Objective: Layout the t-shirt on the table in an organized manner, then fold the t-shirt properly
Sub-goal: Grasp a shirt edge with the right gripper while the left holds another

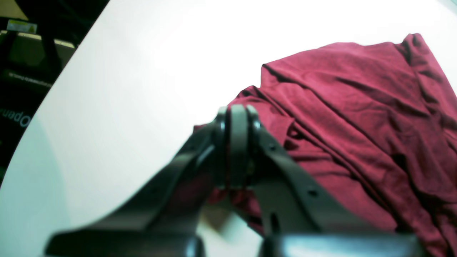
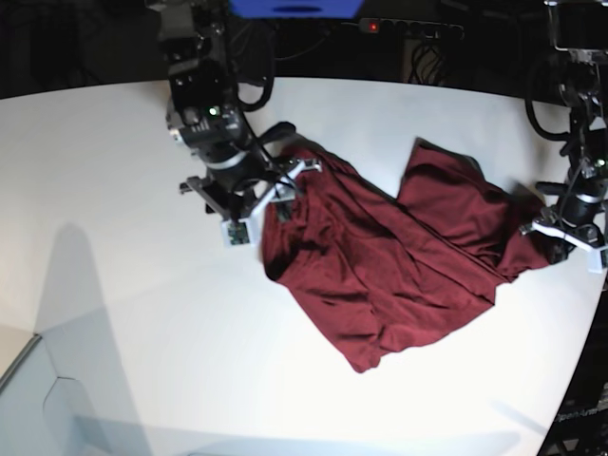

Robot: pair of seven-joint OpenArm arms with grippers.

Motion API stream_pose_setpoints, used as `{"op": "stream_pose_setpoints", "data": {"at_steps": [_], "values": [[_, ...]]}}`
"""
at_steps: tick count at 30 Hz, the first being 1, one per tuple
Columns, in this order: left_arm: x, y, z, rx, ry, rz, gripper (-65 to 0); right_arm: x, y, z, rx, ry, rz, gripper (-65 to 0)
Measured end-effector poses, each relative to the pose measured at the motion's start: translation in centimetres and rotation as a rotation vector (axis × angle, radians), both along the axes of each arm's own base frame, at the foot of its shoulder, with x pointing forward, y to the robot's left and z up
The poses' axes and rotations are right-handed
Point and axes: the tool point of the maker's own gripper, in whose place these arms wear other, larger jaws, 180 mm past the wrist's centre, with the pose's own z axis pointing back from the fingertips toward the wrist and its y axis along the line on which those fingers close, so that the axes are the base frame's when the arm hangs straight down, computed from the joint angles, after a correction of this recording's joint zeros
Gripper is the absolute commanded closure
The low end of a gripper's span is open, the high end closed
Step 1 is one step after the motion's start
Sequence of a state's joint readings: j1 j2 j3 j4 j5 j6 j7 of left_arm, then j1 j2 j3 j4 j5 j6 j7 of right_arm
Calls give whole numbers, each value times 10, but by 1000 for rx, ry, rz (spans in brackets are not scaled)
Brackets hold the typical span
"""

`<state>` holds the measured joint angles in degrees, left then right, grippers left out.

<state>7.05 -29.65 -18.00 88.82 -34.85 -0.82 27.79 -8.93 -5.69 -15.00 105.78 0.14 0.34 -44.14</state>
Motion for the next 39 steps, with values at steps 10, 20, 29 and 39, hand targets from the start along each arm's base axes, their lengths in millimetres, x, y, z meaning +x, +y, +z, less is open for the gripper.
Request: {"op": "stream_pose_setpoints", "data": {"at_steps": [10, 20, 29, 39], "values": [[-13, 4, -16, -3, 48, 13, -2, 55, 12, -23, -45, 35, 35, -313], [-24, 3, -28, -3, 85, 12, -2, 84, 22, -47, -60, 52, 52, -313], [-24, 3, -28, -3, 87, 13, -2, 74, 48, -66, -57, 67, 111, -312], [-24, 3, -28, -3, 86, 13, -2, 77, 57, -61, -48, 11, 130, 0]]}}
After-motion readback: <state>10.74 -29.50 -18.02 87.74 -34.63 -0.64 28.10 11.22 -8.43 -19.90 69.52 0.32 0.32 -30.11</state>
